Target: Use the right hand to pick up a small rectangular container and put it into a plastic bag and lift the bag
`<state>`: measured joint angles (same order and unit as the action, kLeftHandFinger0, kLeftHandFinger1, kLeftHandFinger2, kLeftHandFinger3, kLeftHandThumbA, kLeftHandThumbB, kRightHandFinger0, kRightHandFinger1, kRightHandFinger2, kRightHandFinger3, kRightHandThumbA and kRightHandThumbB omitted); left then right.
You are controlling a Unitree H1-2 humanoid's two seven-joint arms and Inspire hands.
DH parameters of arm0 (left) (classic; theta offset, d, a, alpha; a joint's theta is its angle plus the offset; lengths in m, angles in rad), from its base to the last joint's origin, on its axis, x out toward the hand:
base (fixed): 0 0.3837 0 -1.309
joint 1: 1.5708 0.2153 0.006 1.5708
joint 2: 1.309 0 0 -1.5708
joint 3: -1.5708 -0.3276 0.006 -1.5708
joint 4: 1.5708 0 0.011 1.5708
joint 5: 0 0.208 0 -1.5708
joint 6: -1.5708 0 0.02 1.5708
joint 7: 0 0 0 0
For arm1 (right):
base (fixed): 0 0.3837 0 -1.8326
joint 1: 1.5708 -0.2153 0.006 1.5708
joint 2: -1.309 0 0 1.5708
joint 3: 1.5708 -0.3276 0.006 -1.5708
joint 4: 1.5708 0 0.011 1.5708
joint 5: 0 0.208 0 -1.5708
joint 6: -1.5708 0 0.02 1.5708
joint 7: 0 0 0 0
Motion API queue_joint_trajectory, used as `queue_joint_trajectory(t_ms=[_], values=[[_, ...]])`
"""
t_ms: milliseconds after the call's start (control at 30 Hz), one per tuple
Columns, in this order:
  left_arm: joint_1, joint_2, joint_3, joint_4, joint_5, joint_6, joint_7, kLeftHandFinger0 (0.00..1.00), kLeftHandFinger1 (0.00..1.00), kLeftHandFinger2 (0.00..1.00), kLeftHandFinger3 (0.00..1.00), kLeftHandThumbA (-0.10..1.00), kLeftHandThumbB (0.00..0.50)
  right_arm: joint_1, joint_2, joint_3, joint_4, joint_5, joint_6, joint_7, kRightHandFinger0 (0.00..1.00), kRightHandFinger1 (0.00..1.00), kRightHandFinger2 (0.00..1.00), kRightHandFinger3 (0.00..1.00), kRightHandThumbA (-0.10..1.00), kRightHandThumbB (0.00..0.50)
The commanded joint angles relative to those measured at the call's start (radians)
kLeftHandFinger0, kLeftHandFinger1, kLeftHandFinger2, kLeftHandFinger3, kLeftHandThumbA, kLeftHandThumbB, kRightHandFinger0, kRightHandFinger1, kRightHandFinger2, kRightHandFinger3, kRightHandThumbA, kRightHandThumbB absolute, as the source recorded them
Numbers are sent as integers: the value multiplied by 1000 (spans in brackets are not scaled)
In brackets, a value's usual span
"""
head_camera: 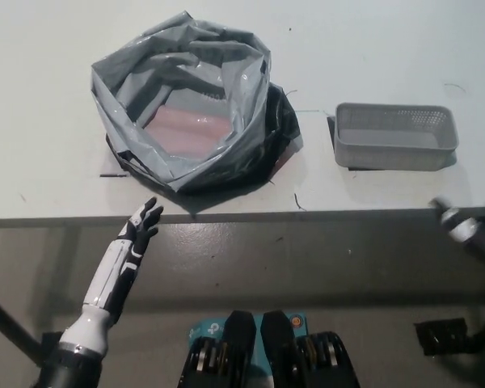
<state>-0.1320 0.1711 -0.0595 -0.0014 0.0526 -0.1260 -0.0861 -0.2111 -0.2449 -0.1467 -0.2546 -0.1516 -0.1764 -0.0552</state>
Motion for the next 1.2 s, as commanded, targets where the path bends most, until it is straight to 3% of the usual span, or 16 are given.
queue_joint_trajectory(t_ms=[0,200,333,433,600,933,1167], values=[[17,-10,6,-58,-24,-25,-8,1000,1000,1000,1000,1000,239,-150,-185,-17,-131,-62,244,131,1000,1000,1000,1000,913,390],[71,-5,12,-78,-22,-31,-7,1000,1000,1000,1000,1000,251,-424,-375,126,-60,-110,496,343,1000,1000,1000,1000,899,478],[94,-5,17,-88,-22,-31,-2,1000,1000,1000,1000,1000,257,-637,-410,291,152,-170,580,492,1000,1000,1000,1000,957,467],[104,-6,21,-96,-26,-27,-1,1000,1000,1000,1000,1000,258,-764,-425,418,322,-246,560,599,1000,1000,1000,1000,1000,455],[108,-5,21,-103,-29,-20,-5,1000,1000,1000,1000,1000,265,-933,-394,557,602,-256,530,734,1000,1000,1000,1000,1000,499],[117,-3,14,-99,-22,-23,-11,1000,1000,1000,1000,1000,265,-1141,-260,789,1003,-310,537,899,1000,1000,1000,1000,1000,500],[114,7,11,-97,-24,-15,-23,1000,1000,1000,1000,1000,268,-1202,-192,902,1148,-360,498,894,1000,1000,1000,1000,1000,500]])
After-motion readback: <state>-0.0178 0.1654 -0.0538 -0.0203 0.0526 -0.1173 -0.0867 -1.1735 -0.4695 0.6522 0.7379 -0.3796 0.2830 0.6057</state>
